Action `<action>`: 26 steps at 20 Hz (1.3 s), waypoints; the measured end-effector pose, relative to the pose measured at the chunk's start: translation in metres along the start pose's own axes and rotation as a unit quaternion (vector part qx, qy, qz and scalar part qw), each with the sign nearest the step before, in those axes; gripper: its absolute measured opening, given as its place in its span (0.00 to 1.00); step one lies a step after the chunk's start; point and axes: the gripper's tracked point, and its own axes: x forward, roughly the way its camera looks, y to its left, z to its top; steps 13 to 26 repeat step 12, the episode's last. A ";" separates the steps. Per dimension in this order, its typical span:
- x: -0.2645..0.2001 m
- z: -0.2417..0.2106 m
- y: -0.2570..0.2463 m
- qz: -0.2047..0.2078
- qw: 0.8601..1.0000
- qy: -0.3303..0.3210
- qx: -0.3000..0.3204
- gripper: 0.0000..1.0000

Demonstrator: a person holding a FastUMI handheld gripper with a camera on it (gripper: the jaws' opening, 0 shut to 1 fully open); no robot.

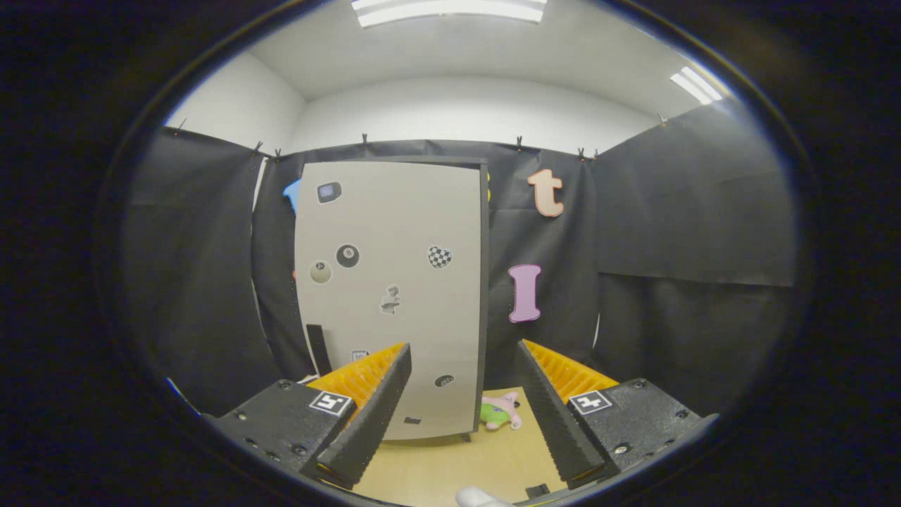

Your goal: Open the shoe cabinet door, grab the shoes and put them into the shoe cabinet, then close the shoe cabinet door.

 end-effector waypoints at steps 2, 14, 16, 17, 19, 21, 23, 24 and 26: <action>-0.001 0.001 0.000 0.000 1.000 -0.002 0.000 0.97; 0.003 0.006 0.001 -0.002 1.000 -0.006 -0.006 0.97; 0.003 0.006 0.001 -0.002 1.000 -0.006 -0.006 0.97; 0.003 0.006 0.001 -0.002 1.000 -0.006 -0.006 0.97; 0.003 0.006 0.001 -0.002 1.000 -0.006 -0.006 0.97; 0.003 0.006 0.001 -0.002 1.000 -0.006 -0.006 0.97; 0.003 0.006 0.001 -0.002 1.000 -0.006 -0.006 0.97; 0.003 0.006 0.001 -0.002 1.000 -0.006 -0.006 0.97; 0.003 0.006 0.001 -0.002 1.000 -0.006 -0.006 0.97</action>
